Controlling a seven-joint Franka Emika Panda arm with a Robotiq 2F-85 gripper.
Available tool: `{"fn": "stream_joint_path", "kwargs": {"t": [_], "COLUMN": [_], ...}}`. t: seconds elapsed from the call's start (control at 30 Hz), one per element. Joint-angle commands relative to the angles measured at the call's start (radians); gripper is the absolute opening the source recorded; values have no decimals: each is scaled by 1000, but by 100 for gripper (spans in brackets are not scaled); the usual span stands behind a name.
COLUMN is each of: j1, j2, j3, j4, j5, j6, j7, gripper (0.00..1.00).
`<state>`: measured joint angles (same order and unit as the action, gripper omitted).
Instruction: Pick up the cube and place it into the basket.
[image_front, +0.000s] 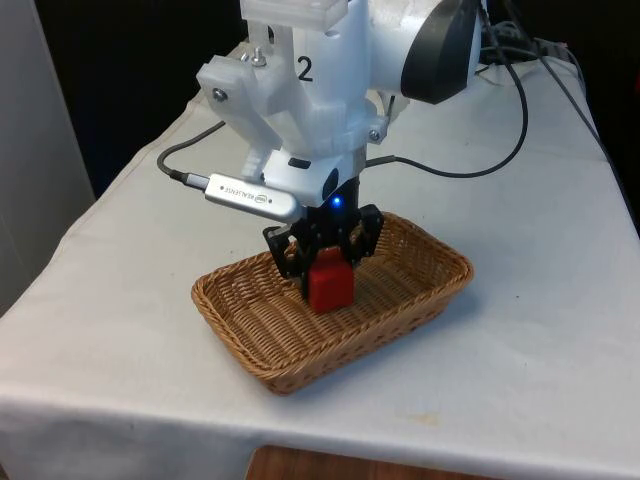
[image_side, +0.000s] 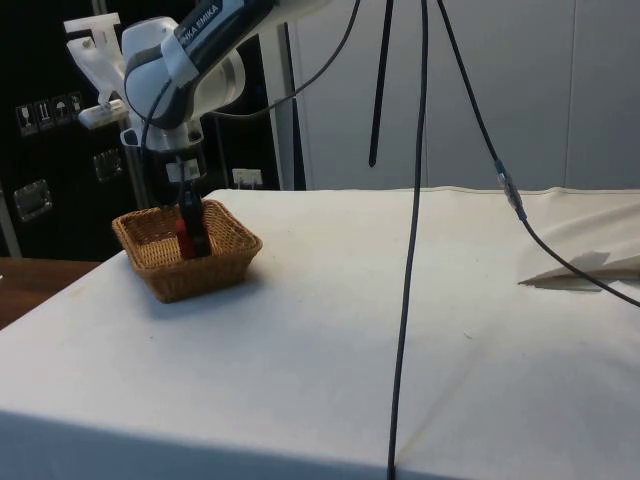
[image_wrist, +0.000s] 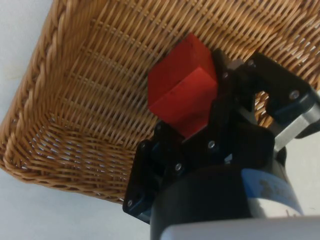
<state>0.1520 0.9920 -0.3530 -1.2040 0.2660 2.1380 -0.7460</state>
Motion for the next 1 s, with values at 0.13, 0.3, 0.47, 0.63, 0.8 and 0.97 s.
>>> {"fn": "stream_joint_path", "kwargs": {"t": [0.13, 0.3, 0.47, 0.63, 0.8, 0.97], "j1": [-1, 0, 0, 0, 0, 0], "j2": [0, 0, 0, 0, 0, 0], "j3": [0, 0, 0, 0, 0, 0], "j4": [1, 0, 0, 0, 0, 0], "j5": [0, 0, 0, 0, 0, 0], "j6": [0, 0, 0, 0, 0, 0], "j7": [0, 0, 0, 0, 0, 0], "gripper": [0, 0, 0, 17, 74, 100]}}
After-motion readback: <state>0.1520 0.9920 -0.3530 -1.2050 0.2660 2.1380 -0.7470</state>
